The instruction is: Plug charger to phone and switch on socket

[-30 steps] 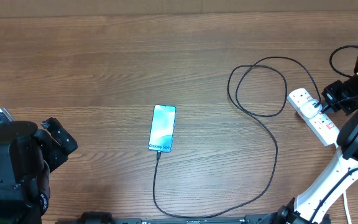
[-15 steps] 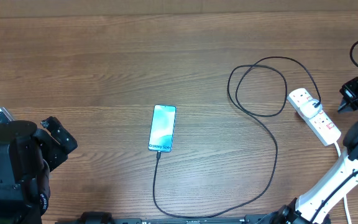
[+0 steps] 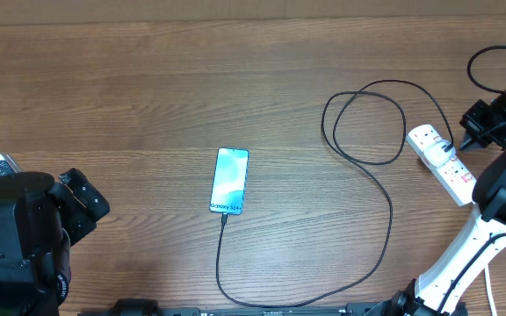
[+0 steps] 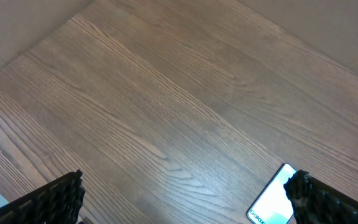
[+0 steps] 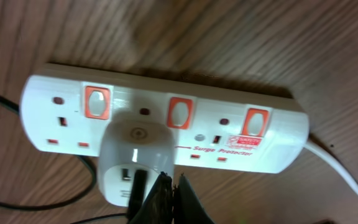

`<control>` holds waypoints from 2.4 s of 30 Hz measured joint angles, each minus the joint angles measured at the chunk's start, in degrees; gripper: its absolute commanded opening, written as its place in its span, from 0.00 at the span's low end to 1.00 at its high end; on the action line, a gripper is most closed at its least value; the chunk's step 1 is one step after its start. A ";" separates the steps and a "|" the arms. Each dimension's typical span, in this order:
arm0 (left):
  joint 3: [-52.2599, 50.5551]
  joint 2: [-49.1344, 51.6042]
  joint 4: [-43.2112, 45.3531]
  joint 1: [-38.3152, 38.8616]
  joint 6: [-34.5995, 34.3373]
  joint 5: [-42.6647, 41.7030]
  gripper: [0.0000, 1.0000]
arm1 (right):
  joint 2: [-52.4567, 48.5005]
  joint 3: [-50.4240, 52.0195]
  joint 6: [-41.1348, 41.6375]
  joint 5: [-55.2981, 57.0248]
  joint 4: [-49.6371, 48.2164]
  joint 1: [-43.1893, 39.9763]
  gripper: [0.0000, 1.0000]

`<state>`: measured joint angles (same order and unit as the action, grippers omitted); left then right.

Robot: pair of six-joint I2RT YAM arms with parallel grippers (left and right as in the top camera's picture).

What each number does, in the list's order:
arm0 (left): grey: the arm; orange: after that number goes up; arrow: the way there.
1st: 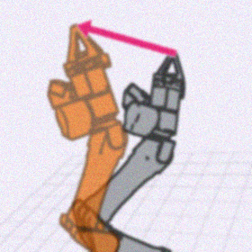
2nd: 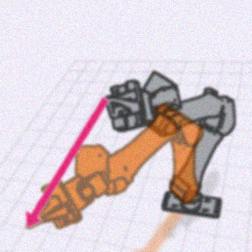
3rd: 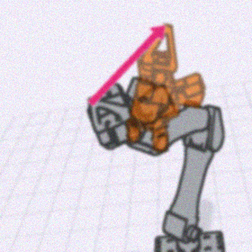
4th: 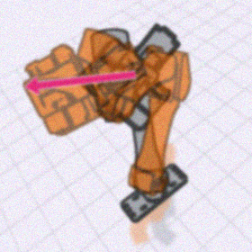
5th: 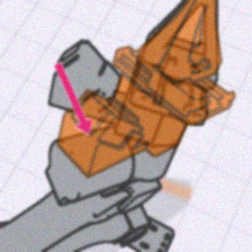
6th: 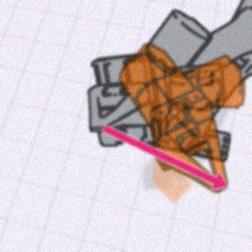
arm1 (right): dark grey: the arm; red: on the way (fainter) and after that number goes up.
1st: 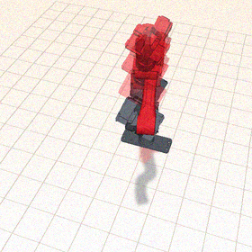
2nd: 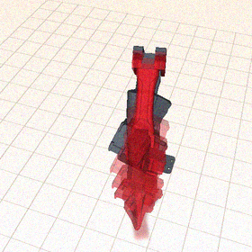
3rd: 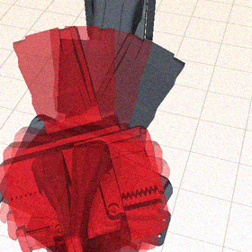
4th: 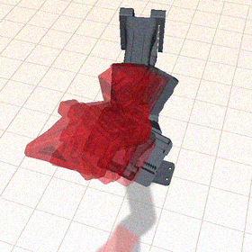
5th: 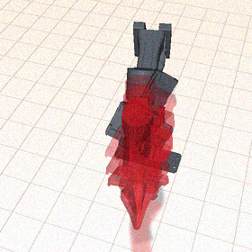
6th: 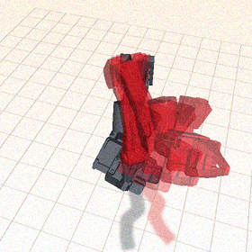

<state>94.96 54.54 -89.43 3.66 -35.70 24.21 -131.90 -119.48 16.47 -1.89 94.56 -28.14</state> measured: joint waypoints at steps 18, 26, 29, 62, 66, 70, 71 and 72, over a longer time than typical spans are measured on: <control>0.00 0.00 -0.02 0.00 0.00 0.02 1.00 | -0.61 7.10 0.61 3.10 -4.24 -0.28 0.04; 0.00 0.00 -0.02 0.00 0.00 0.02 1.00 | -0.66 8.39 0.57 2.16 -6.80 -0.26 0.04; 0.00 0.00 0.00 0.00 0.00 0.02 1.00 | -0.66 8.39 0.59 2.10 -7.30 -0.26 0.04; 0.00 0.00 -0.22 0.00 0.00 0.02 1.00 | -0.76 4.92 -0.63 -2.34 -4.07 -2.97 0.04; 0.00 0.00 -0.22 0.00 0.00 0.00 1.00 | -0.79 4.28 -3.41 -4.98 -3.65 -3.23 0.04; 0.00 0.00 -0.28 0.00 0.00 0.02 1.00 | -0.79 4.28 -4.74 -6.14 -3.80 -3.21 0.04; 0.00 0.00 -0.37 0.00 0.00 0.02 0.99 | -0.79 4.28 -4.96 -6.27 -3.91 -3.21 0.04; 0.00 0.00 -0.50 0.00 0.02 0.02 1.00 | -0.81 4.28 -5.07 -6.38 -3.96 -3.21 0.04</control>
<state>94.96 54.54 -89.93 3.66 -35.68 24.23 -132.70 -115.20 11.40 -8.27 90.61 -31.35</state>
